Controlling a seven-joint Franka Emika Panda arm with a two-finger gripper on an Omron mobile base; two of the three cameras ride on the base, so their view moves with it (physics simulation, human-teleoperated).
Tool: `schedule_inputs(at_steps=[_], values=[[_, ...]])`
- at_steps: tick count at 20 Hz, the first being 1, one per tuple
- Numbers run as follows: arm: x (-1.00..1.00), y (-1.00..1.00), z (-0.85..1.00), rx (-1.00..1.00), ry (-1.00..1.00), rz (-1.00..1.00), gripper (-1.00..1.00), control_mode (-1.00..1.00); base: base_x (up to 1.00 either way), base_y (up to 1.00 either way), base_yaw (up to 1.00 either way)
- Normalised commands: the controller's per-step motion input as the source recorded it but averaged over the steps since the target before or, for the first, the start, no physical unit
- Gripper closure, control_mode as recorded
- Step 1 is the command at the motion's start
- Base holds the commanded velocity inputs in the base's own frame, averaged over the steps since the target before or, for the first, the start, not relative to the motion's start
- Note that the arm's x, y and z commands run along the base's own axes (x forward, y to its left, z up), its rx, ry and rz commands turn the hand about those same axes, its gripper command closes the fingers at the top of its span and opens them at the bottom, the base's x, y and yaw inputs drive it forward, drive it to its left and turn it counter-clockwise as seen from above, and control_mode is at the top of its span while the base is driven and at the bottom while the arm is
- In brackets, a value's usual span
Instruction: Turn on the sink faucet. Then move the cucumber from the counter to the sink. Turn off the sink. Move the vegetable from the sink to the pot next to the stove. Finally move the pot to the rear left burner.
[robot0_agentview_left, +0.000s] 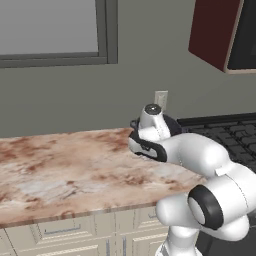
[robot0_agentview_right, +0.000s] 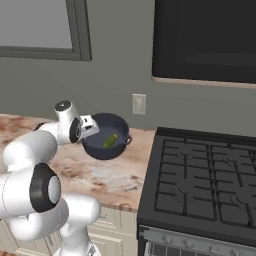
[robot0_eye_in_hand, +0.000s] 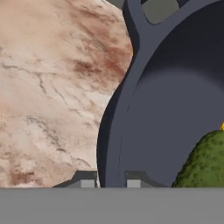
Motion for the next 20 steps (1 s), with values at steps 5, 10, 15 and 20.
schedule_inputs(at_steps=[5,10,15,20], values=[[0.10,-0.69,0.07,0.01,-0.14,-0.02,1.00,-1.00,0.00,0.00,0.00],[0.30,-0.76,0.16,0.02,-0.05,-0.05,1.00,-1.00,0.00,0.00,0.00],[0.44,-0.71,0.24,0.02,0.00,-0.07,1.00,-1.00,0.00,0.00,0.00],[0.46,-0.62,0.21,0.00,0.00,-0.07,1.00,-1.00,0.00,0.00,0.00]])
